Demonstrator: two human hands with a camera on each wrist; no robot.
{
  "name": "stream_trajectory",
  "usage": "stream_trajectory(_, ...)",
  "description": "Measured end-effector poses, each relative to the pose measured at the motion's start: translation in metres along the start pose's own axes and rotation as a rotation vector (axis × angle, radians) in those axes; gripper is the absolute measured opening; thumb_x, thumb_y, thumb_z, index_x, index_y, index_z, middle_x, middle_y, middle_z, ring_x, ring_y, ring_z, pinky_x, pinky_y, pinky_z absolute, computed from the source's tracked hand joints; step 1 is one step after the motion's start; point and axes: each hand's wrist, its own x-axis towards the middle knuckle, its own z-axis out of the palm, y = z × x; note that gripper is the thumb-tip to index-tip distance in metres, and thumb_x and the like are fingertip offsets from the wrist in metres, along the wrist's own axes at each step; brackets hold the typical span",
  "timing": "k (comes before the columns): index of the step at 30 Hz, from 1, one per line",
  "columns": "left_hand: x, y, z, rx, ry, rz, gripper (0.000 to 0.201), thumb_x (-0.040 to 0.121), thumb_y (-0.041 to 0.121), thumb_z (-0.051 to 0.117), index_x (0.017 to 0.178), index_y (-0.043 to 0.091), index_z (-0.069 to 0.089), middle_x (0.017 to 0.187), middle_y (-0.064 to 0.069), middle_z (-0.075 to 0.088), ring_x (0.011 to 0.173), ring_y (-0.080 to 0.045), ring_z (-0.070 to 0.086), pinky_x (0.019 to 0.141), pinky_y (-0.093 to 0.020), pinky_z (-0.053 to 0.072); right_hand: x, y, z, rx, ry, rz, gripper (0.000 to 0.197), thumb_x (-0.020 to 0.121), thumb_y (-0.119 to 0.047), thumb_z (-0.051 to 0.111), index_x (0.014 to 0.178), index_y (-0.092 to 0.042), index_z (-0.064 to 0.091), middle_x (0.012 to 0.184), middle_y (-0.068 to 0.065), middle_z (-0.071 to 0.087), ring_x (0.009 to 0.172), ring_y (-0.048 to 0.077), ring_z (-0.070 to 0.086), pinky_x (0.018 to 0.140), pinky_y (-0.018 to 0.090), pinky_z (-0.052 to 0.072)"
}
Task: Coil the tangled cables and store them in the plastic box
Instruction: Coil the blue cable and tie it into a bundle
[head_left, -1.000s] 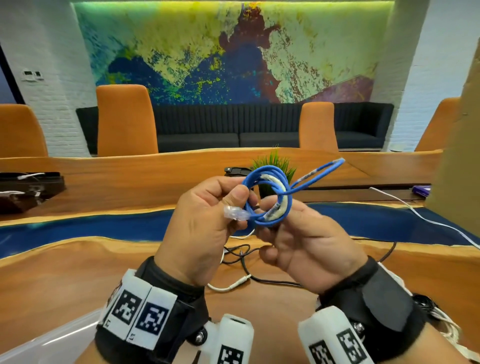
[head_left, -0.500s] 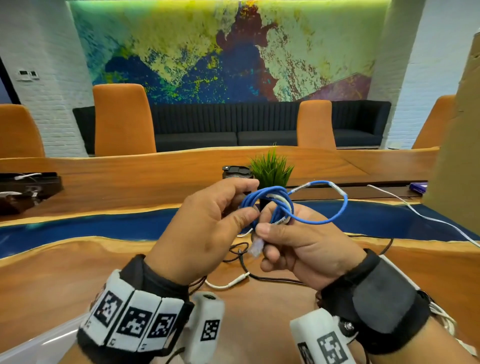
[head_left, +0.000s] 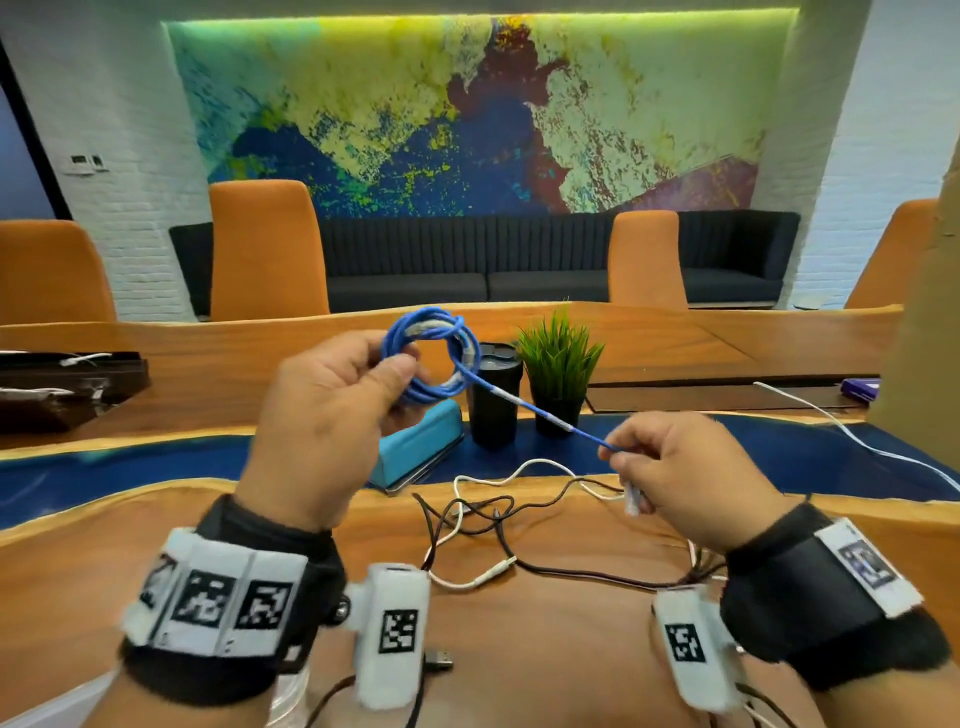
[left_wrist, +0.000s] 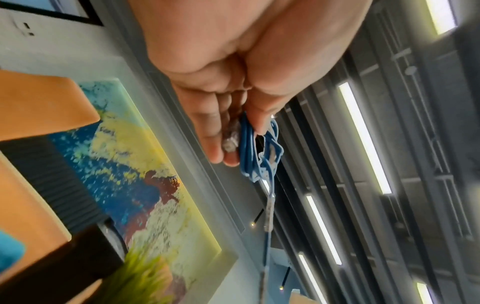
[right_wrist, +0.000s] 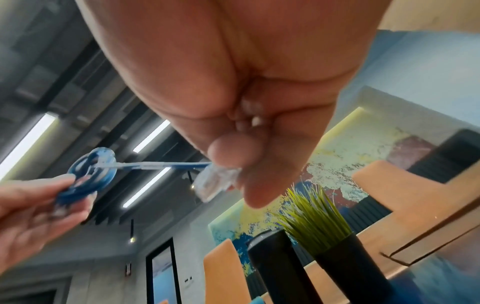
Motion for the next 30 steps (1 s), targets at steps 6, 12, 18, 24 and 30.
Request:
stream_trajectory(6,0.006,-0.008,0.005,-0.361,0.077,-0.207,0.019,0.101,0.007,0.048,0.093,0.010,0.065,0.075,-0.001,0.070,0.074,-0.015,0.070,0.067,-0.029,0.061,-0.007,-0.012,0.001,-0.015,-0.229,-0.073,0.020,0.092,-0.016,0.063,0.083,-0.033,0.069,0.072,0.000,0.067,0.061,0.009,0.062,0.058,0.022,0.053)
stream_trajectory(12,-0.010,0.002,0.024,-0.731,-0.228,-0.391,0.022,0.087,0.017,0.052,0.096,0.009,0.070,0.079,-0.004,0.066,0.071,-0.015,0.066,0.069,-0.034,0.062,-0.009,-0.015,0.026,-0.028,-0.276,-0.138,0.020,0.091,-0.018,0.064,0.083,-0.035,0.070,0.066,-0.012,0.062,0.058,0.002,0.055,0.060,0.028,0.052)
stream_trajectory(18,-0.026,-0.007,0.044,-0.320,-0.554,-0.324,0.022,0.097,0.020,0.053,0.101,0.007,0.070,0.071,-0.004,0.056,0.066,-0.016,0.051,0.066,-0.026,0.047,0.002,-0.010,0.005,0.192,0.192,-0.166,0.016,0.088,-0.011,0.067,0.082,-0.025,0.074,0.060,-0.007,0.066,0.050,0.004,0.054,0.054,0.027,0.046)
stream_trajectory(24,-0.031,-0.010,0.050,-0.106,-0.636,-0.276,0.020,0.100,0.025,0.049,0.102,0.020,0.068,0.080,0.013,0.070,0.072,-0.009,0.054,0.071,-0.031,0.040,-0.011,-0.034,-0.019,0.427,0.286,-0.235,0.013,0.089,-0.003,0.063,0.088,-0.012,0.073,0.065,0.003,0.064,0.047,0.012,0.053,0.043,0.029,0.050)
stream_trajectory(30,-0.040,-0.015,0.064,-0.283,-0.616,-0.300,0.025,0.097,0.029,0.048,0.097,0.025,0.073,0.088,0.000,0.066,0.082,-0.026,0.050,0.077,-0.044,0.037,-0.013,-0.036,-0.018,0.396,0.323,-0.279,0.013,0.091,-0.006,0.063,0.093,-0.014,0.072,0.071,0.004,0.066,0.056,0.011,0.059,0.050,0.025,0.049)
